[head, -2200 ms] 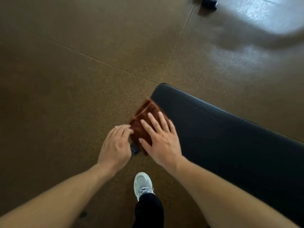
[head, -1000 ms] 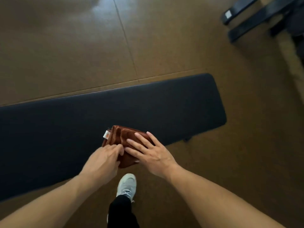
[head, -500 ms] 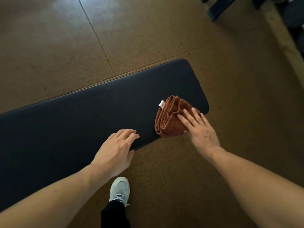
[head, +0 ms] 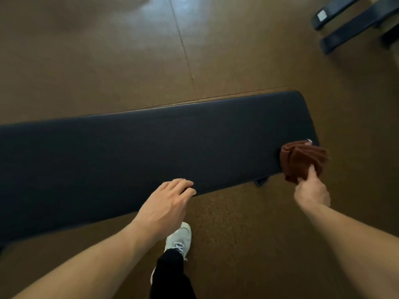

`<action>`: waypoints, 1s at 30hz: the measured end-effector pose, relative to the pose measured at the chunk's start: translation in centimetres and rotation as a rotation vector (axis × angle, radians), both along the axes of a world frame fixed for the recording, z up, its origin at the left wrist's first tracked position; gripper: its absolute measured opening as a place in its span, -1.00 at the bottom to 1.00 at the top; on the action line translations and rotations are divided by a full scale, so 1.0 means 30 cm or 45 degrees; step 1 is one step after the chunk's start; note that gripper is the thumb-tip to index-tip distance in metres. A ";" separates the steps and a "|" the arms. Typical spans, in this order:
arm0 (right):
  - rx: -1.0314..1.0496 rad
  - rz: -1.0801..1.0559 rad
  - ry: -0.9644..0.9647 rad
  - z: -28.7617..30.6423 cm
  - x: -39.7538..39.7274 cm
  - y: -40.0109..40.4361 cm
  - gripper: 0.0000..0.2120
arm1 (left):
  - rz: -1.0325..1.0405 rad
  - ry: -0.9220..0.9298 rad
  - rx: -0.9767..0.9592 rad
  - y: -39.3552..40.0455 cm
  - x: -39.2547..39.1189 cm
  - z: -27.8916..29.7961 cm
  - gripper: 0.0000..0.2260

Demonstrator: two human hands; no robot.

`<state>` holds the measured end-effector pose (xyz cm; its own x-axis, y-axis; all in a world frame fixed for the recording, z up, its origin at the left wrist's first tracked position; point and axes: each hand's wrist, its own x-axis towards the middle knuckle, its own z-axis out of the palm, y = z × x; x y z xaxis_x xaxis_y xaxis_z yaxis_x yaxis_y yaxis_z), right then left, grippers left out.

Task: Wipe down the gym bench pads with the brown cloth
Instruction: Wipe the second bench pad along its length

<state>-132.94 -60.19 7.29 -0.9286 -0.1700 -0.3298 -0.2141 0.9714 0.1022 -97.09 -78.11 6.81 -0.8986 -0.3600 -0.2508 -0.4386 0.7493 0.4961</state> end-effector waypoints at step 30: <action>-0.174 2.322 -0.528 -0.017 2.057 -0.670 -0.46 | 1.172 -0.254 0.146 0.147 1.568 0.073 -0.30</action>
